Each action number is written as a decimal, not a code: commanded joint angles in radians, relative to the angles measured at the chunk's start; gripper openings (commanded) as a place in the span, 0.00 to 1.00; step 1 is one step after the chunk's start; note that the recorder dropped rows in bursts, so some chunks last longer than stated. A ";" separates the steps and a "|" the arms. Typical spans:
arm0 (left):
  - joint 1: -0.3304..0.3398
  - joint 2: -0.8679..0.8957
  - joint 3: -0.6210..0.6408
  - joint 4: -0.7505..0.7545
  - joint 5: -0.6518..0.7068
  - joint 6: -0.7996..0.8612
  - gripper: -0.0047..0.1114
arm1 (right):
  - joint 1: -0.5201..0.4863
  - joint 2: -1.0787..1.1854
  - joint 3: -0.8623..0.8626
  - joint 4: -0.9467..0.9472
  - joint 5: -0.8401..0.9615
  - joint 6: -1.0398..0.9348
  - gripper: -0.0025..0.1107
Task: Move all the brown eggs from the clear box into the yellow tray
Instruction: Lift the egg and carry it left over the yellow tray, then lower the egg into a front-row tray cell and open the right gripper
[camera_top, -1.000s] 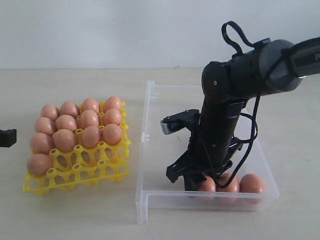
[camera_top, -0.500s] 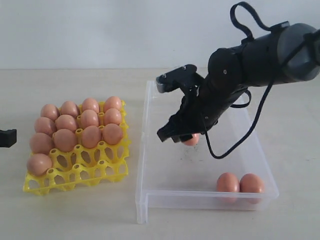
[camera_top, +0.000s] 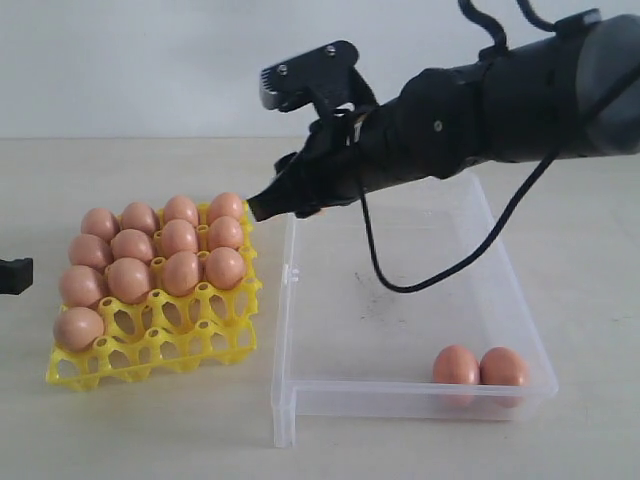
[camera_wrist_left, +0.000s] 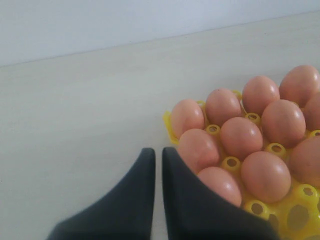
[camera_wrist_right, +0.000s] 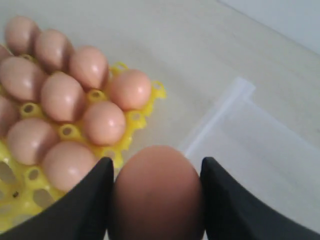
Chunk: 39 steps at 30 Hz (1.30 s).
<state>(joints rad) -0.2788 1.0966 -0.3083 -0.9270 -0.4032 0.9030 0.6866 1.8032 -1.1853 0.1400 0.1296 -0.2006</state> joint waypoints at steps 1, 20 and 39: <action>0.002 -0.008 0.004 0.004 -0.014 0.000 0.07 | 0.099 -0.012 0.012 0.003 -0.207 -0.064 0.02; 0.002 -0.008 0.004 0.004 -0.027 0.002 0.07 | 0.098 0.214 0.183 -0.631 -1.105 0.526 0.02; 0.002 -0.008 0.004 0.002 -0.064 0.002 0.07 | 0.043 0.472 -0.144 -1.248 -1.135 0.961 0.02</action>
<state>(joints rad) -0.2788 1.0966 -0.3083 -0.9247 -0.4458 0.9048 0.7333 2.2601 -1.3156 -1.1047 -0.9860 0.7551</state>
